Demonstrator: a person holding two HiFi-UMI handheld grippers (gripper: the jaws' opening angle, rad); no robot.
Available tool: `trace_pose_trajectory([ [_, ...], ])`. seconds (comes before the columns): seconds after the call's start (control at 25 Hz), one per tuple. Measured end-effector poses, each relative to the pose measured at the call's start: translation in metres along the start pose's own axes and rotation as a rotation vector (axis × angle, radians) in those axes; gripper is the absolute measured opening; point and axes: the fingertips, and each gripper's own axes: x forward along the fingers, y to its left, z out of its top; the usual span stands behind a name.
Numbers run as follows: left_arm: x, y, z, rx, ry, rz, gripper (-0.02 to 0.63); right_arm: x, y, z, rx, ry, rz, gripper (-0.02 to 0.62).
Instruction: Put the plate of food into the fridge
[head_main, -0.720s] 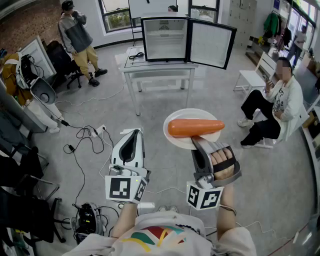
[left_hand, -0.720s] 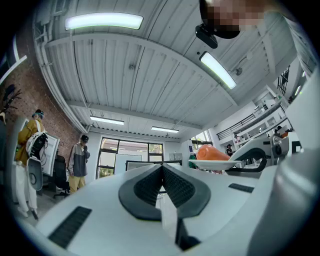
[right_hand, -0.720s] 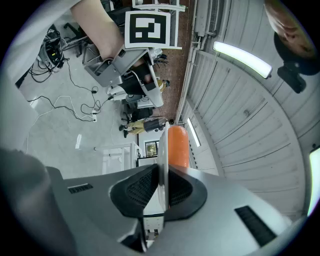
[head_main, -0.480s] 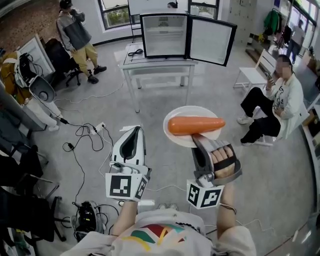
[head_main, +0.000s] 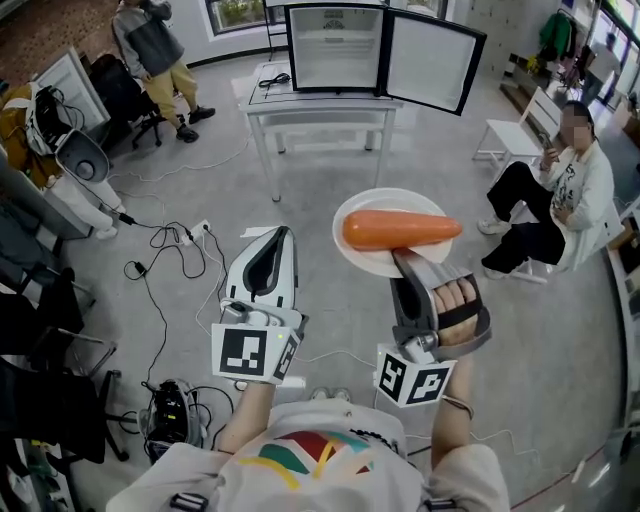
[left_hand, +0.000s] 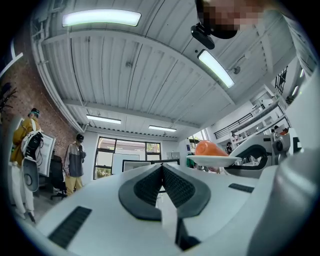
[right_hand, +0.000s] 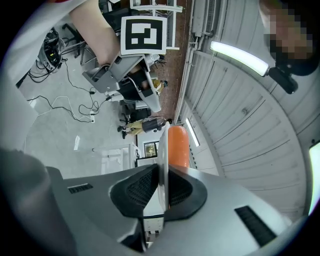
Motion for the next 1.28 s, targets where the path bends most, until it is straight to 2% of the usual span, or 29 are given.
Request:
trace_pose_trajectory([
  [0.48,0.018,-0.004,-0.025,0.005,0.031,0.026,0.006,0.014,0.015,-0.022,0.013,-0.028,0.041,0.028],
  [0.72,0.029,0.012,-0.041,0.01,0.066,0.058,0.006,0.033,0.017,-0.026,0.027,-0.054,0.057,0.028],
  [1.0,0.085,0.06,-0.062,-0.002,0.056,0.1,0.006,0.094,0.025,-0.046,0.026,-0.025,0.07,0.028],
  [1.28,0.169,0.11,-0.075,-0.019,0.03,0.069,0.006,0.189,0.027,-0.051,0.021,-0.015,0.079,0.028],
])
